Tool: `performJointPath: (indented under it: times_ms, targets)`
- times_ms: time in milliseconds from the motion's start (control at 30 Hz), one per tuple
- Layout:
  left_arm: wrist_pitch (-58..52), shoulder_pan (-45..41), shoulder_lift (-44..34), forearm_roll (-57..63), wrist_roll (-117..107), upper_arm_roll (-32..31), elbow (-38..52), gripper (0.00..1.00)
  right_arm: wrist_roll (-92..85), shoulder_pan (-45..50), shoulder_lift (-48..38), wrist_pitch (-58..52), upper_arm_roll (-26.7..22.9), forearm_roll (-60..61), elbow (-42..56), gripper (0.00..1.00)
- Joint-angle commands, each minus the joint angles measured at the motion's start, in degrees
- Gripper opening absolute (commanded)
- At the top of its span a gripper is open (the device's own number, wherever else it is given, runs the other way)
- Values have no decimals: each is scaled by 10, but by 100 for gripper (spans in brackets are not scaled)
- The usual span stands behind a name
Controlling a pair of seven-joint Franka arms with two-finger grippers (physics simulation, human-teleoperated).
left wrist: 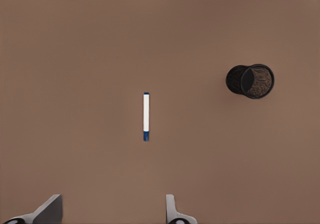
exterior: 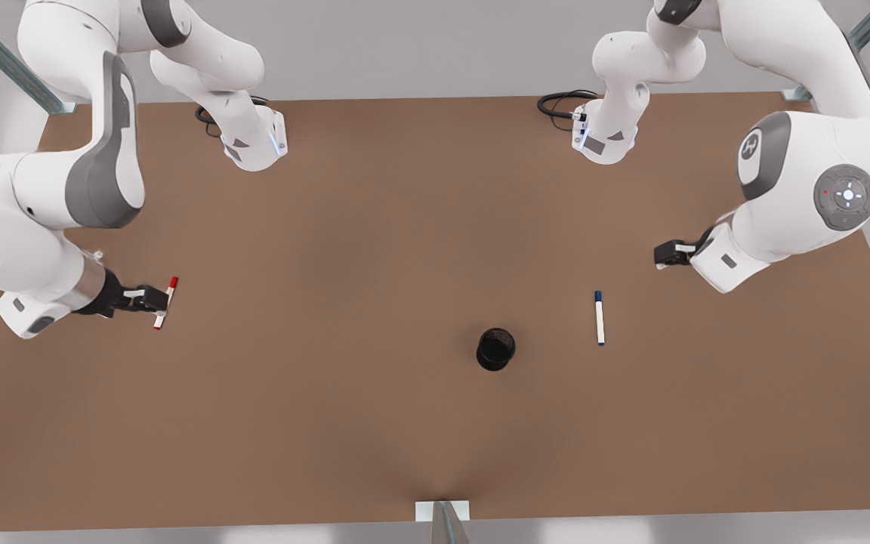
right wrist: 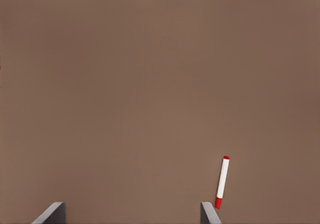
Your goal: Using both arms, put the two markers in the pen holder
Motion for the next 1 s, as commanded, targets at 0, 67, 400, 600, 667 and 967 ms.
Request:
performJointPath:
  times_ms: [0, 67, 400, 600, 667, 967]
  targets:
    - [59, 0, 11, 3, 33, 0, 0, 100, 16, -4, -1, 60, 0, 10, -2, 100]
    - [107, -7, 46, 3, 30, 0, -5, 100, 12, -11, 0, 63, 1, 11, -2, 100]
    - [534, -28, 92, 24, -76, 1, -329, 100, 23, -75, 4, 320, 0, 10, -289, 100]
    - [617, -27, 142, 35, -84, 2, -352, 100, 67, -110, 20, 325, 0, 11, -348, 100]
    - [628, -27, 148, 35, -87, 2, -361, 100, 85, -119, 24, 335, 0, 11, -365, 100]
    - [652, -23, 173, 35, -83, 2, -366, 100, 36, -177, 66, 447, 0, 9, -423, 99]
